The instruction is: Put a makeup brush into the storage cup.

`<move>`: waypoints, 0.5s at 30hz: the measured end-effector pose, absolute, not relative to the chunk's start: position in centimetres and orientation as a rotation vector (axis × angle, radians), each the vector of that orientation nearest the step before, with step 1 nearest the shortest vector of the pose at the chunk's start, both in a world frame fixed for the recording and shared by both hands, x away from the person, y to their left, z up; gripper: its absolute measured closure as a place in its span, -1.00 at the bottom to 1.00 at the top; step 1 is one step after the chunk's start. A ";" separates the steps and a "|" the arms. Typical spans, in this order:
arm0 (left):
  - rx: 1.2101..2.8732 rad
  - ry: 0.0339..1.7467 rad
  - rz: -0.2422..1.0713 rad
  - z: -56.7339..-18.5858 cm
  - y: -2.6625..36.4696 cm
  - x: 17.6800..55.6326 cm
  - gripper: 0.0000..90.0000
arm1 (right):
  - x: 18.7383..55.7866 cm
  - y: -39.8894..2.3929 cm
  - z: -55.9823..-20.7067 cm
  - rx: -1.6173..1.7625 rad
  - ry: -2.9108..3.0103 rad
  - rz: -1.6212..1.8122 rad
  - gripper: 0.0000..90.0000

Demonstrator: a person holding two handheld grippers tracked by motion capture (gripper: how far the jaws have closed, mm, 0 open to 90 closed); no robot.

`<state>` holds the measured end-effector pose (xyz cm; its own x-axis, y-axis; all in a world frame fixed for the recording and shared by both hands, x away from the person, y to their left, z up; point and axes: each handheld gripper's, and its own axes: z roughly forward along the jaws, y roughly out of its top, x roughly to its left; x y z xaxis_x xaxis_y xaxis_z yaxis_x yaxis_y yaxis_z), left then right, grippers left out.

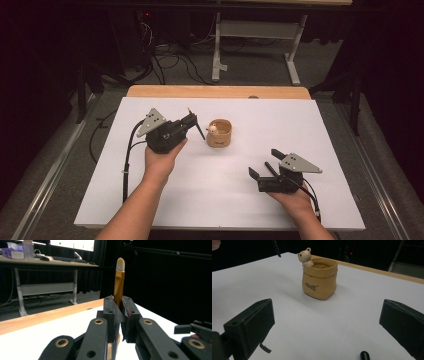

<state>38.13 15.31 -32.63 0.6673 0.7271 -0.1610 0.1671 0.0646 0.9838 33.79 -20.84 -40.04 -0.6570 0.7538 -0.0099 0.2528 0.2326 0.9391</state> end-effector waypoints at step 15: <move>1.473 0.789 0.528 -31.2 14.4 40.1 0.85 | 33.7 -20.8 -40.0 0.916 2.048 1.422 -0.97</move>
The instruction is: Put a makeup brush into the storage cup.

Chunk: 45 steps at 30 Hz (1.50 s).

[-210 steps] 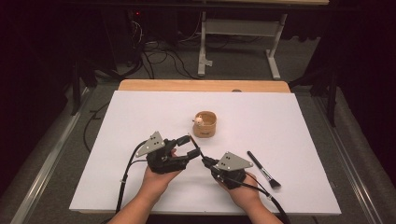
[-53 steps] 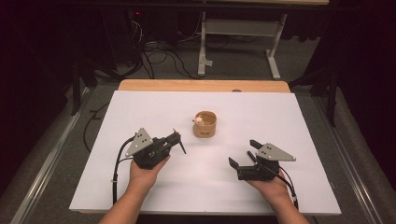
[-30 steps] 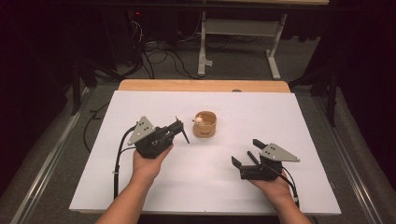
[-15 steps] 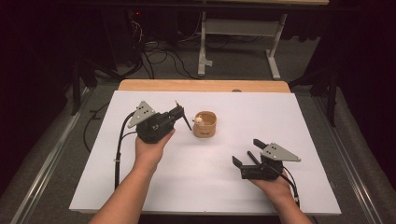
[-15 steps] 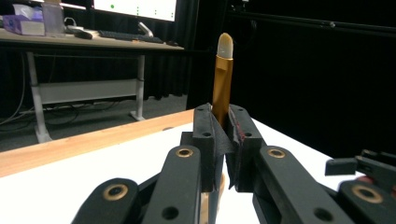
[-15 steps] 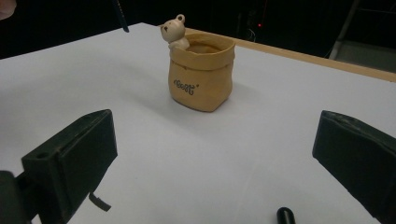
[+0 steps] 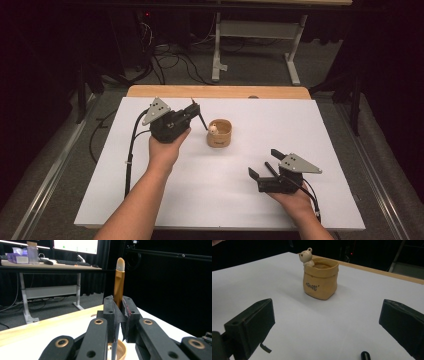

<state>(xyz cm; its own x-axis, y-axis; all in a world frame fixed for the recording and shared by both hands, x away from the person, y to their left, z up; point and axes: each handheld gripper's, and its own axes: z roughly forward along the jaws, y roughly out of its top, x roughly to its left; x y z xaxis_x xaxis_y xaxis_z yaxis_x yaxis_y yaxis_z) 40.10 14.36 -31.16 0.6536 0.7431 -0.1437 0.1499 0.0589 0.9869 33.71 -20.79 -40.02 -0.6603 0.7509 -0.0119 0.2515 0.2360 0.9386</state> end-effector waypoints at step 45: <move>1.490 0.857 0.543 -32.0 12.1 44.1 0.85 | 33.6 -20.8 -39.9 0.897 2.052 1.430 -0.97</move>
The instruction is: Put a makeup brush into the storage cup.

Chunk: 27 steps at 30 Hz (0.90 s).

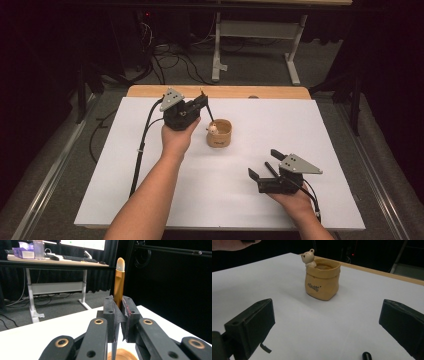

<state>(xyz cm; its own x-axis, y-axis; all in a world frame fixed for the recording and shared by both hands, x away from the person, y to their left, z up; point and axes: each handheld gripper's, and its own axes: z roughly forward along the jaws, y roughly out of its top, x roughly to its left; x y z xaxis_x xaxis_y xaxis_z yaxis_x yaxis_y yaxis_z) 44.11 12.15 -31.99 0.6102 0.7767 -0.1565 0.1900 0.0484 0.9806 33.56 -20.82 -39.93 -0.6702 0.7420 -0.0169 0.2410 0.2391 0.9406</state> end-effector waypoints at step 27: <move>1.543 0.897 0.528 -33.8 11.4 44.6 0.85 | 33.5 -20.8 -40.0 0.906 2.061 1.428 -0.97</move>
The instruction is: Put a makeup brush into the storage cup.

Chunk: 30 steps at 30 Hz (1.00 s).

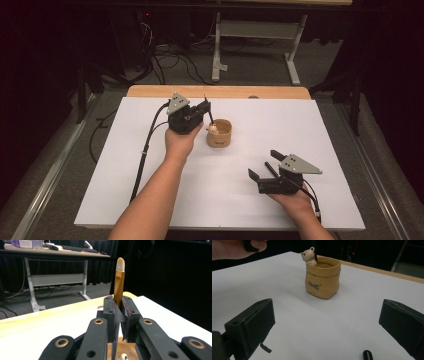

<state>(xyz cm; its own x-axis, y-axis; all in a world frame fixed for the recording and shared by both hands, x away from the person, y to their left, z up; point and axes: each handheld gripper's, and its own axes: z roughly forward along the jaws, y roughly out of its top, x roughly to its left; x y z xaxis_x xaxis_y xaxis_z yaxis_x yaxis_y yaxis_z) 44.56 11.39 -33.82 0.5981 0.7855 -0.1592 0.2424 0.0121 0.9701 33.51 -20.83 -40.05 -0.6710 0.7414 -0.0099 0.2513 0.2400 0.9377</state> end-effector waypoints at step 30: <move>1.620 0.920 0.519 -35.7 9.8 45.0 0.84 | 33.5 -20.7 -40.2 0.899 2.075 1.424 -0.95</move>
<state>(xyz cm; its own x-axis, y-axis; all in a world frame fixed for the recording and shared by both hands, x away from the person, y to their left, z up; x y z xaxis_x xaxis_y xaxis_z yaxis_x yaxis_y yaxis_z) 44.98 9.85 -35.71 0.5957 0.7909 -0.1402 0.2891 -0.0483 0.9561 33.51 -20.74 -40.19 -0.6779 0.7350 -0.0119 0.2534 0.2489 0.9348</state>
